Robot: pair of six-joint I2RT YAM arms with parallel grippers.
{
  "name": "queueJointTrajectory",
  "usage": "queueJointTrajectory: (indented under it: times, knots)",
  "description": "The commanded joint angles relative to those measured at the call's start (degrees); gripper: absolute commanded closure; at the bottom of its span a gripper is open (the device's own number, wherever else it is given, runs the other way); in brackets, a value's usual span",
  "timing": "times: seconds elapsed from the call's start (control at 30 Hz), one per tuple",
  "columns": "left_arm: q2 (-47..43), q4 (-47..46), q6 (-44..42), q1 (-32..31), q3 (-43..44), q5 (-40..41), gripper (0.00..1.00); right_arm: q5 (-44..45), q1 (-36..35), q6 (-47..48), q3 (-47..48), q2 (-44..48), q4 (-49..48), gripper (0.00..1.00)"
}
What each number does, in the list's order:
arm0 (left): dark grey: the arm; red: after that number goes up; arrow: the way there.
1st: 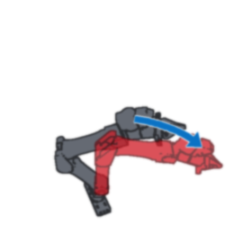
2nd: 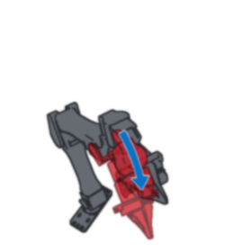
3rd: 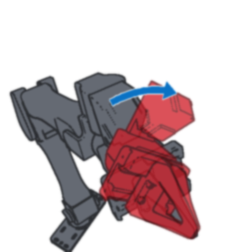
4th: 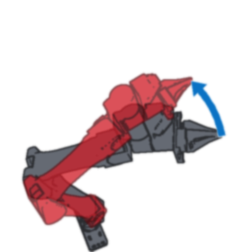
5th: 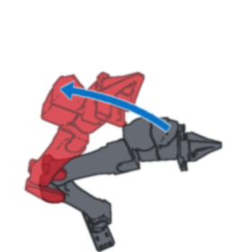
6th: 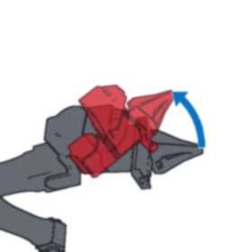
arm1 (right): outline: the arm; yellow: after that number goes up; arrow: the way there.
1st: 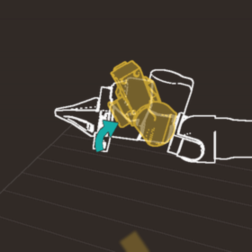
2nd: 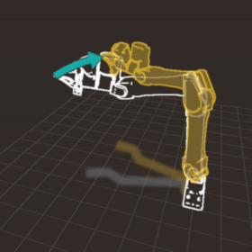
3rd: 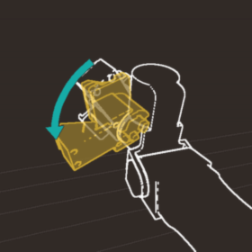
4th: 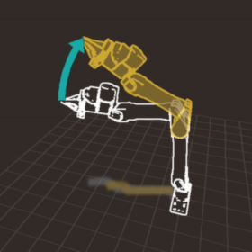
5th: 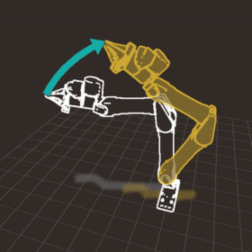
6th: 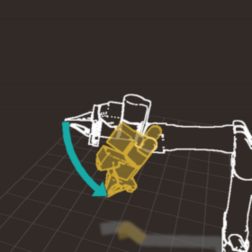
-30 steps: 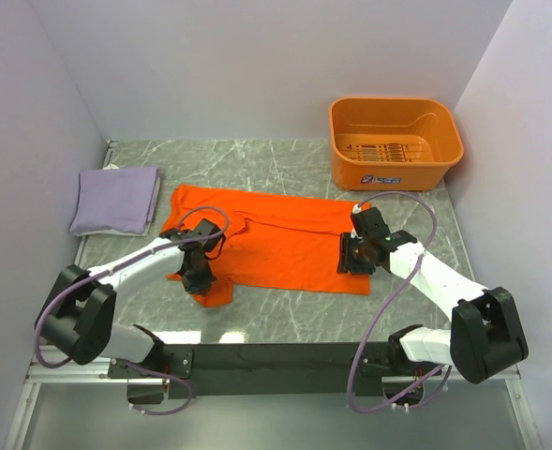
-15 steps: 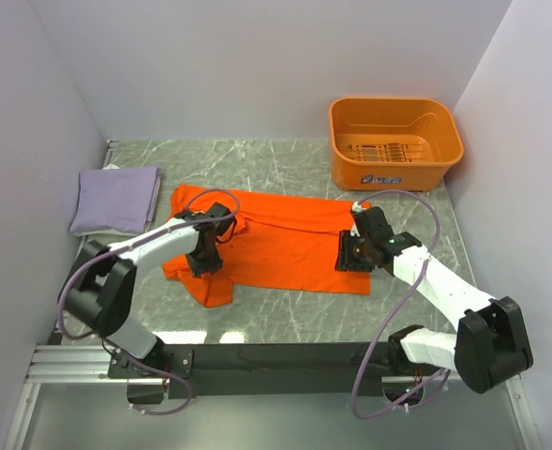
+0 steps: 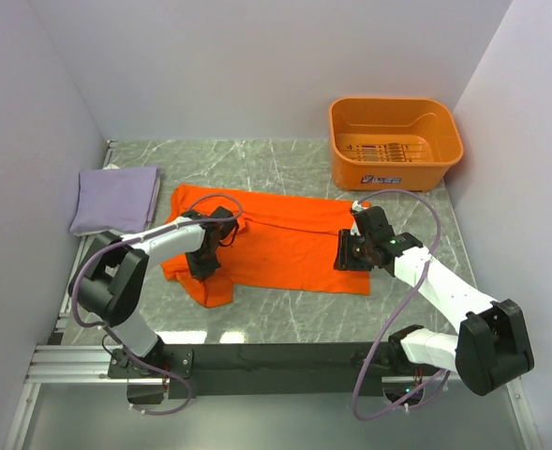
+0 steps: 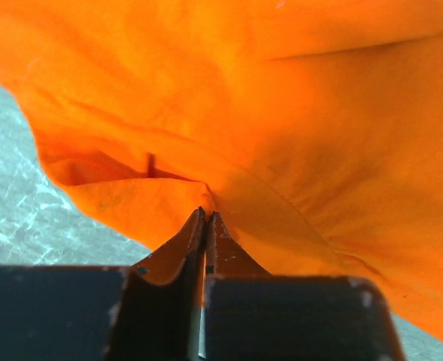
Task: Fold and stack the t-shirts
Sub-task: Fold the tshirt
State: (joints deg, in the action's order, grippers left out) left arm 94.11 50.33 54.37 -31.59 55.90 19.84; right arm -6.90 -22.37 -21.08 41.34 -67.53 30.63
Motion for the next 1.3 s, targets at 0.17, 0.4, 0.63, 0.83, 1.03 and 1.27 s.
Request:
queueJointTrajectory:
  times: [0.17, 0.4, 0.63, 0.83, 1.03, 1.27]
  knots:
    - [-10.68, 9.61, 6.44, -0.22, -7.55, 0.47, 0.95, -0.84, -0.39, 1.04, 0.67, 1.70, -2.07, 0.52]
    - [-17.19, 15.06, 10.31, -0.14, -11.25, -1.99, 0.90, -2.51, -0.39, 1.30, 1.11, 1.34, -2.77, 0.53]
    - [-24.22, 23.75, 13.74, -0.22, -9.58, -1.64, 0.86, -2.07, -0.39, 2.01, 0.58, 2.93, -2.95, 0.53]
    - [-28.00, 25.10, 14.02, 0.65, -8.35, -3.73, 0.79, -2.24, -0.66, 2.36, 0.67, 3.72, -2.86, 0.53]
    - [-30.20, 24.12, 13.31, 1.89, -8.53, -7.18, 0.28, -1.63, -1.27, 2.54, 0.23, 5.39, -2.42, 0.52]
    - [-29.86, 13.68, 7.78, 11.97, -6.14, -1.21, 0.35, -1.10, -1.62, 2.54, -0.12, 5.65, -2.33, 0.52]
